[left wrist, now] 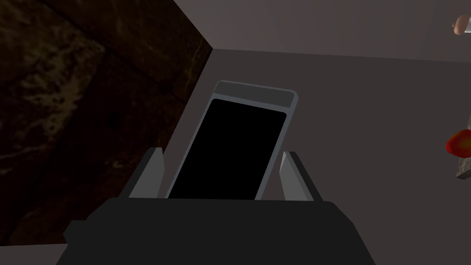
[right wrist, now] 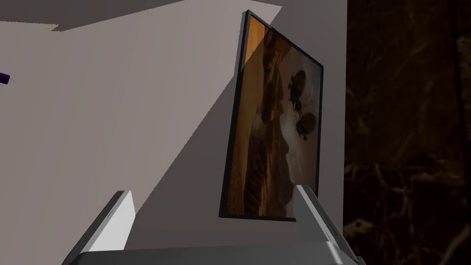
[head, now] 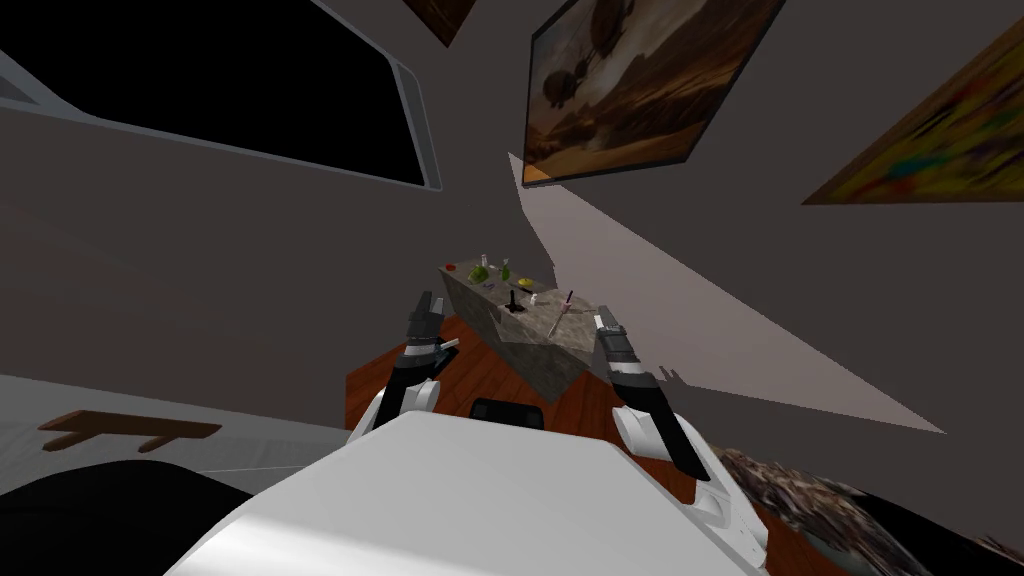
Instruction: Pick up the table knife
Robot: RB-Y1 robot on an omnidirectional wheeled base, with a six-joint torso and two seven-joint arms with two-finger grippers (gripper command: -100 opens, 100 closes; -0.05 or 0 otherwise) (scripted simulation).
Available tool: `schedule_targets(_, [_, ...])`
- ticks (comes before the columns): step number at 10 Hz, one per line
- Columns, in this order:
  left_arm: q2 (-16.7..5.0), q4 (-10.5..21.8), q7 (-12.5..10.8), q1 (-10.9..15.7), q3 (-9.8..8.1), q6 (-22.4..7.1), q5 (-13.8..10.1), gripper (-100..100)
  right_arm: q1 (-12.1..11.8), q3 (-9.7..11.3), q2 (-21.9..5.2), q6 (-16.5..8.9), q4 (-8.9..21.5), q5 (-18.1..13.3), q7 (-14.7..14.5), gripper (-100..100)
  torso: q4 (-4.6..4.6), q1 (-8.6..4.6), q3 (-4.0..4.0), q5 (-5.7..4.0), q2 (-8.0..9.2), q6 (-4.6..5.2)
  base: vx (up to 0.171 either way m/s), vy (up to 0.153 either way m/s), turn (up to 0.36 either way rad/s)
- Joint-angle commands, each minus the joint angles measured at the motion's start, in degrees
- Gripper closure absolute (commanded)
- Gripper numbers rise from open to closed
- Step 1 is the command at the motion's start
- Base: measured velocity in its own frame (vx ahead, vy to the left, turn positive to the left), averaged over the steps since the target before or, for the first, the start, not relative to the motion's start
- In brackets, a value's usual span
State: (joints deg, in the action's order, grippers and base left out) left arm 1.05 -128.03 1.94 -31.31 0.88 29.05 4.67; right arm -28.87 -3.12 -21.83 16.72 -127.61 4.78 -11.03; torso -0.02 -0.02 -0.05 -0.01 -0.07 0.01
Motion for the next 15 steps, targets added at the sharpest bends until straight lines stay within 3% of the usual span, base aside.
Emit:
schedule_targets(1, [0.0, 0.0, 0.0, 0.0, 0.00, 0.0, 0.0, 0, 0.2, 0.0, -2.9, -1.8, 0.3, 0.6, -1.0, -100, 0.00, 0.00, 0.00, 0.00, 0.00, 0.00, 0.022, 0.001, 0.087])
schedule_targets(10, [0.0, 0.0, 0.0, 0.0, 0.00, 0.0, 0.0, 0, 0.8, -0.1, -15.1, -8.5, 1.5, 2.9, -4.5, -100, -0.01, 0.03, -0.02, 0.01, -0.04, -0.01, 0.021, 0.000, 0.076])
schedule_targets(13, [0.0, 0.0, 0.0, 0.0, 0.00, 0.0, 0.0, 0, 0.9, -0.2, -20.1, -12.2, 2.4, 4.4, -6.0, -100, -0.01, 0.04, -0.02, 0.01, -0.03, 0.02, 0.025, 0.007, 0.092])
schedule_targets(14, [0.0, 0.0, 0.0, 0.0, 0.00, 0.0, 0.0, 0, 0.9, -0.2, -20.7, -12.2, 2.4, 4.4, -6.0, -100, -0.01, 0.06, -0.03, 0.01, -0.05, -0.01, 0.026, 0.005, 0.044])
schedule_targets(15, [0.0, 0.0, 0.0, 0.0, 0.00, 0.0, 0.0, 0, 0.9, -0.3, -22.8, -14.1, 3.0, 5.3, -6.7, -100, -0.01, 0.05, -0.02, 0.01, -0.04, 0.02, 0.030, 0.019, 0.082])
